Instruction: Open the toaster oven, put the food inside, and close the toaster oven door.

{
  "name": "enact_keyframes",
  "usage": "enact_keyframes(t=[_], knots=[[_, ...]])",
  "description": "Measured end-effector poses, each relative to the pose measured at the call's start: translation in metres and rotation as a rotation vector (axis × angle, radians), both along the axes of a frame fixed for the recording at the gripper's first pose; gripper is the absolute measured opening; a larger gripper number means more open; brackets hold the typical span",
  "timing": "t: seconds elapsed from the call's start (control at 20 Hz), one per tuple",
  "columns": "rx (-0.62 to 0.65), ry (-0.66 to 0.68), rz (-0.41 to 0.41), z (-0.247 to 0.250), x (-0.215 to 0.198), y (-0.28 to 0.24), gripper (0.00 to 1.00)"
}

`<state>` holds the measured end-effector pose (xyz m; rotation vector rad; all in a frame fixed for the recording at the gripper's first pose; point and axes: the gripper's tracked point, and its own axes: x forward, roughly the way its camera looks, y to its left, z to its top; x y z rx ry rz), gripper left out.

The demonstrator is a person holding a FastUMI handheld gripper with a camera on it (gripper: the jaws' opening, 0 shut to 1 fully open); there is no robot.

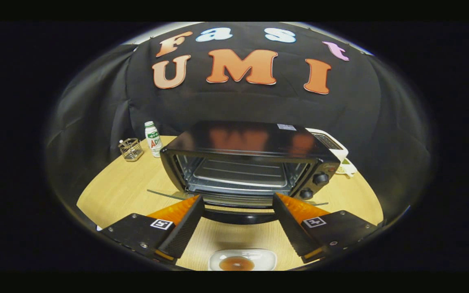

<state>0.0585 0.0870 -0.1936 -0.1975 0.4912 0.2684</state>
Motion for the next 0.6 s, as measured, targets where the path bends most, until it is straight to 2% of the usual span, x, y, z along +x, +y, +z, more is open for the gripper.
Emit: enact_keyframes(t=[0.3,0.6], knots=[[0.097,-0.017,-0.069,-0.028,-0.023,-0.009,1.0],[0.07,0.026,-0.1,-0.069,-0.034,-0.016,1.0]])
